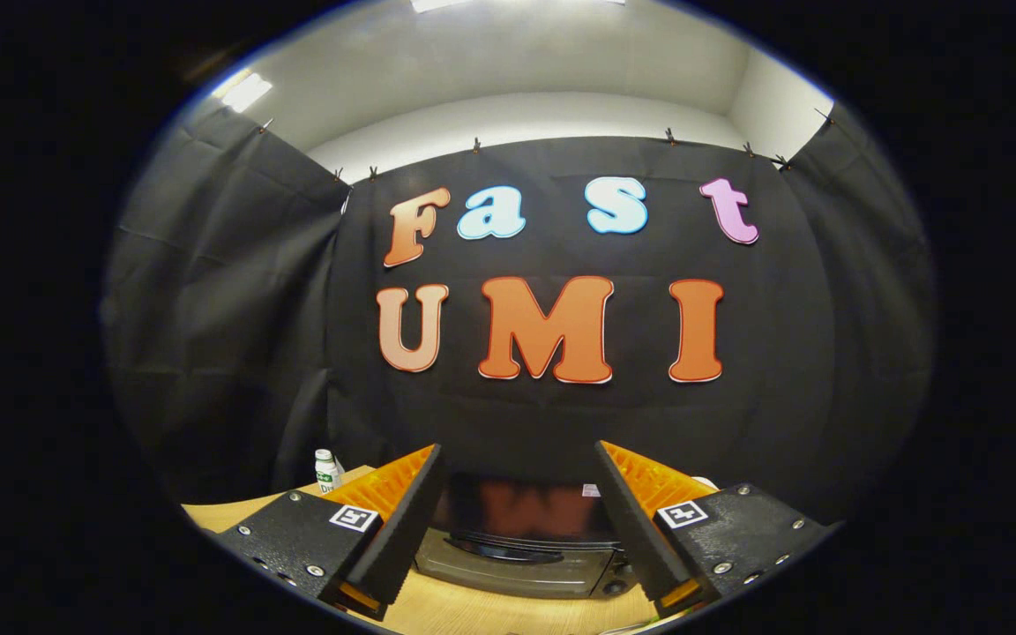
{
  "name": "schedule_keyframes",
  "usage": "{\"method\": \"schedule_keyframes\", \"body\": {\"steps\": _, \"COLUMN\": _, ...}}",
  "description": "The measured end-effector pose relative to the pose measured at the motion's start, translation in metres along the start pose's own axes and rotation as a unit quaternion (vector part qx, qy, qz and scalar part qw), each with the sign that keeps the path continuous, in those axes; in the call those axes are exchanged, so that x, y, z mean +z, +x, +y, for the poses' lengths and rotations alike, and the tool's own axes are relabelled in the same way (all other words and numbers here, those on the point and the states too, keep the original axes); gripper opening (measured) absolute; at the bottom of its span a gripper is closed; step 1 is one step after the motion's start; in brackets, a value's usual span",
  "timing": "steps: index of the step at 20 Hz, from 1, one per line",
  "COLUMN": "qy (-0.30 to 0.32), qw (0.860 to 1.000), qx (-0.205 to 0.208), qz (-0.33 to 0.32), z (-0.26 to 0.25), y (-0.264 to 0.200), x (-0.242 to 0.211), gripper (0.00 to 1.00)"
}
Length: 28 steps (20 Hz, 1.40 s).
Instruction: Open the toaster oven, put the food inside, and close the toaster oven door.
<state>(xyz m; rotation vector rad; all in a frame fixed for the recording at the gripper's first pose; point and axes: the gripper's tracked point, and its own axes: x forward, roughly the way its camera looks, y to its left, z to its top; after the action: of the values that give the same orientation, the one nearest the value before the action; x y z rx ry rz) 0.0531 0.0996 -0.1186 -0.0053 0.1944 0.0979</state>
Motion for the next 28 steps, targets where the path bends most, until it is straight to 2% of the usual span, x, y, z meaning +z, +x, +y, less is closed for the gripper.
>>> {"method": "schedule_keyframes", "body": {"steps": 7, "qy": 0.016, "qw": 0.997, "qx": 0.005, "qz": 0.073, "z": 0.018, "y": 0.042, "x": -0.080, "gripper": 0.99}}
{"method": "schedule_keyframes", "body": {"steps": 16, "qy": 0.032, "qw": 0.990, "qx": -0.042, "qz": 0.128, "z": 0.001, "y": 0.079, "x": -0.158, "gripper": 0.99}}
{"method": "schedule_keyframes", "body": {"steps": 20, "qy": 0.046, "qw": 0.988, "qx": -0.046, "qz": 0.139, "z": 0.006, "y": 0.080, "x": -0.173, "gripper": 1.00}}
{"method": "schedule_keyframes", "body": {"steps": 23, "qy": 0.023, "qw": 0.991, "qx": -0.053, "qz": 0.122, "z": 0.005, "y": 0.074, "x": -0.174, "gripper": 0.99}}
{"method": "schedule_keyframes", "body": {"steps": 25, "qy": 0.040, "qw": 0.992, "qx": -0.051, "qz": 0.110, "z": 0.005, "y": 0.068, "x": -0.173, "gripper": 0.99}}
{"method": "schedule_keyframes", "body": {"steps": 27, "qy": 0.044, "qw": 0.992, "qx": -0.047, "qz": 0.106, "z": 0.006, "y": 0.061, "x": -0.173, "gripper": 0.95}}
{"method": "schedule_keyframes", "body": {"steps": 28, "qy": 0.045, "qw": 0.992, "qx": -0.045, "qz": 0.108, "z": 0.007, "y": 0.057, "x": -0.175, "gripper": 0.89}}
